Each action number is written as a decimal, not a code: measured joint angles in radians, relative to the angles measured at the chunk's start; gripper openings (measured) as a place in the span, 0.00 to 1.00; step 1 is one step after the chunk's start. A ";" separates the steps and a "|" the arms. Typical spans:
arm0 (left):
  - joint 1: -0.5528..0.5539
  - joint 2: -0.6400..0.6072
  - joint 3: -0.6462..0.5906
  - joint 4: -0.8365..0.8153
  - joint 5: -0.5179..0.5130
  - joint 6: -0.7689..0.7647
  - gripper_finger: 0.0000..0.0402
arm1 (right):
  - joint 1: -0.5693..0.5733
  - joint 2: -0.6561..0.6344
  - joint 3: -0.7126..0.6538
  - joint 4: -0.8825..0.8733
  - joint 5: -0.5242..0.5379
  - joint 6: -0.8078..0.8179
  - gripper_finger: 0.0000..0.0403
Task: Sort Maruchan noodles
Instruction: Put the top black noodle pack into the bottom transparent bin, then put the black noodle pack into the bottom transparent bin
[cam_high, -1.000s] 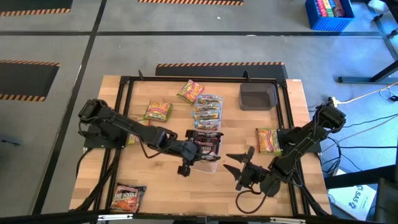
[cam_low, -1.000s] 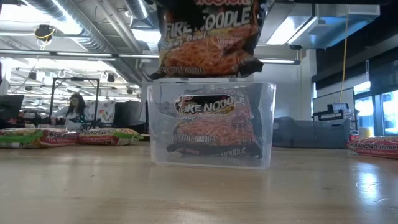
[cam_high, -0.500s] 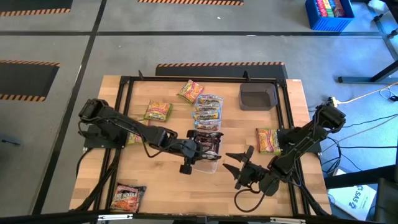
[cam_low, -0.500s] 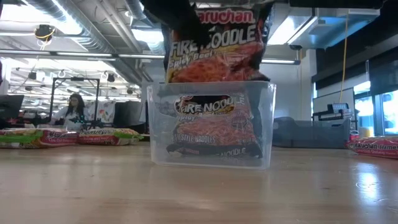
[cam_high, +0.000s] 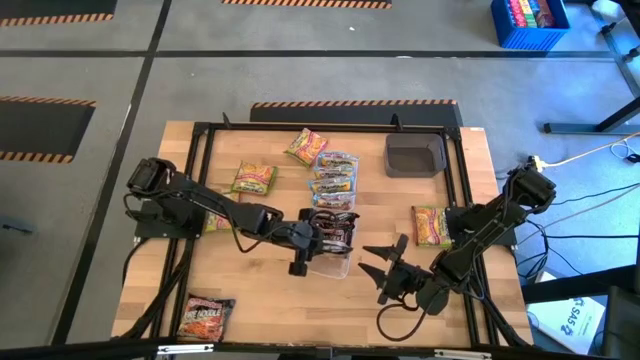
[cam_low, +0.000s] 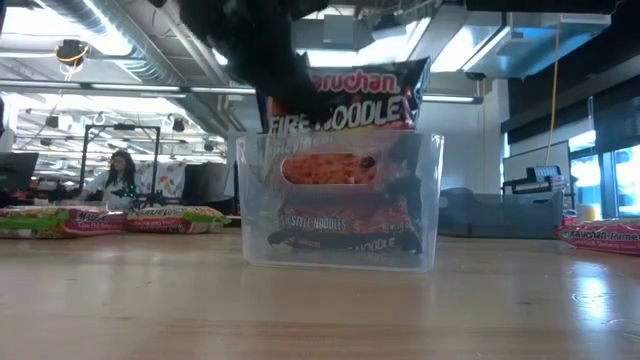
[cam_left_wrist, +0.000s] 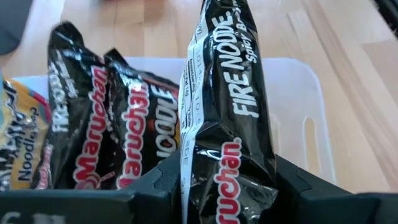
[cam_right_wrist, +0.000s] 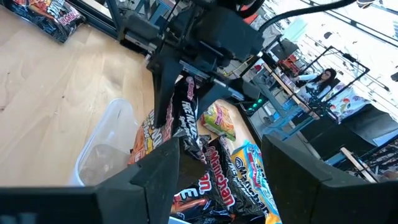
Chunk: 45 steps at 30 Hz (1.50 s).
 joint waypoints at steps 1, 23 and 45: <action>0.000 0.000 -0.012 0.013 0.000 0.000 0.35 | 0.000 0.000 0.000 -0.001 -0.002 0.005 0.52; -0.006 0.000 -0.109 0.230 0.010 -0.122 0.42 | 0.000 0.000 0.000 -0.002 -0.016 0.016 0.52; -0.047 -0.181 0.014 -0.170 0.012 -0.204 0.54 | 0.000 0.001 -0.001 0.000 -0.018 0.016 0.52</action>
